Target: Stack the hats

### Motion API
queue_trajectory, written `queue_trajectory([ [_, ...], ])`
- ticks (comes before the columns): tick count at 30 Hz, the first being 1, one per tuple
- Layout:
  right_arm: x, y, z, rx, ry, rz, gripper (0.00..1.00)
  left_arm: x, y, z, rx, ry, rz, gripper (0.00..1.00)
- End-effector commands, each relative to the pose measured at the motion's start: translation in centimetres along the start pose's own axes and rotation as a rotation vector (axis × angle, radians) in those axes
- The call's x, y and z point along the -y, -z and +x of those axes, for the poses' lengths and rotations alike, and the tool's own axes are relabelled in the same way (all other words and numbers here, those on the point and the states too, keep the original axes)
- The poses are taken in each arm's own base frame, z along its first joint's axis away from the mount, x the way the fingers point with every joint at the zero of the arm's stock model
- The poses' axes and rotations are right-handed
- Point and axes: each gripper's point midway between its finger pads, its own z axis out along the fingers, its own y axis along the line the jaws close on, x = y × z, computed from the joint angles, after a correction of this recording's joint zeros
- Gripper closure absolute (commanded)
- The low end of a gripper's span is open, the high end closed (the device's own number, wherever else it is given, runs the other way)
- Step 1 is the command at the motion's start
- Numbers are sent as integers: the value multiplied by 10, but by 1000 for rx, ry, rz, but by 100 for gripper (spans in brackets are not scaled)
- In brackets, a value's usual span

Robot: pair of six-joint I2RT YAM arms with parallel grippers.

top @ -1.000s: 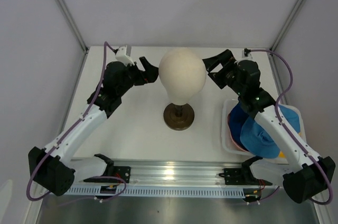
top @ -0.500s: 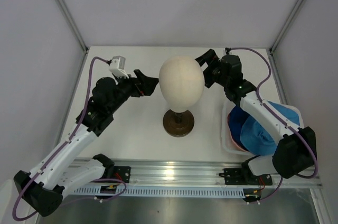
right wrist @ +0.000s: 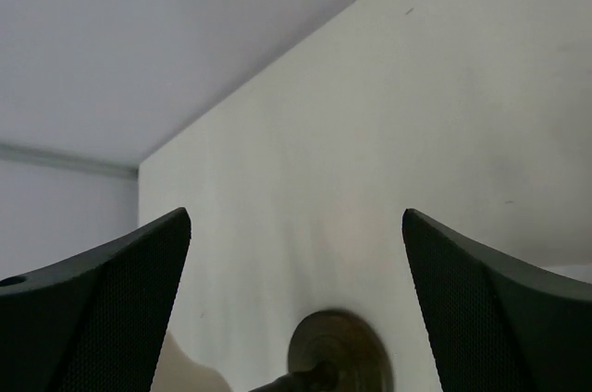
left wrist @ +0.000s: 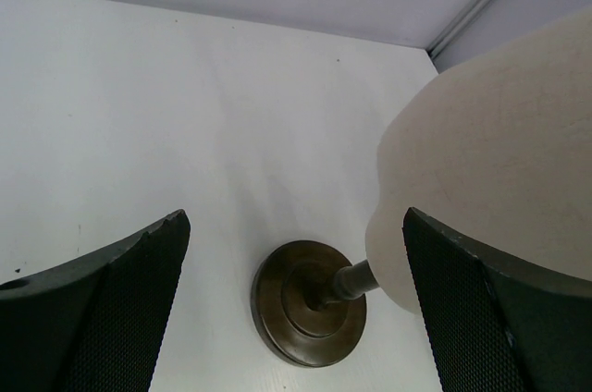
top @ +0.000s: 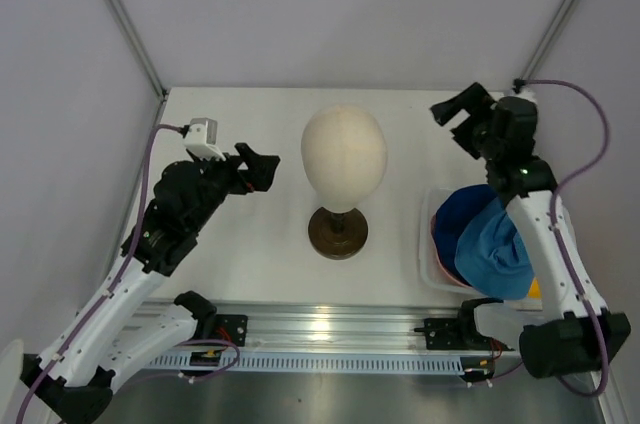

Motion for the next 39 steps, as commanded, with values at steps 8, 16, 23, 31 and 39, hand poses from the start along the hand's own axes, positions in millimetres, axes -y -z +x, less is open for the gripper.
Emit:
queue_trajectory([
  [8,87,201,-76,255,302,595,1,-12,22,18,-31,15,-26,0],
  [16,144,202,-11,34,276,751,5,-7,30,25,-66,42,9,1],
  [23,174,171,26,-115,258,812,18,-4,45,20,-10,47,53,1],
  [31,200,187,30,-18,206,931,21,3,46,23,-6,55,98,0],
  [39,219,188,45,-88,197,1016,53,1,44,28,-14,56,96,0],
])
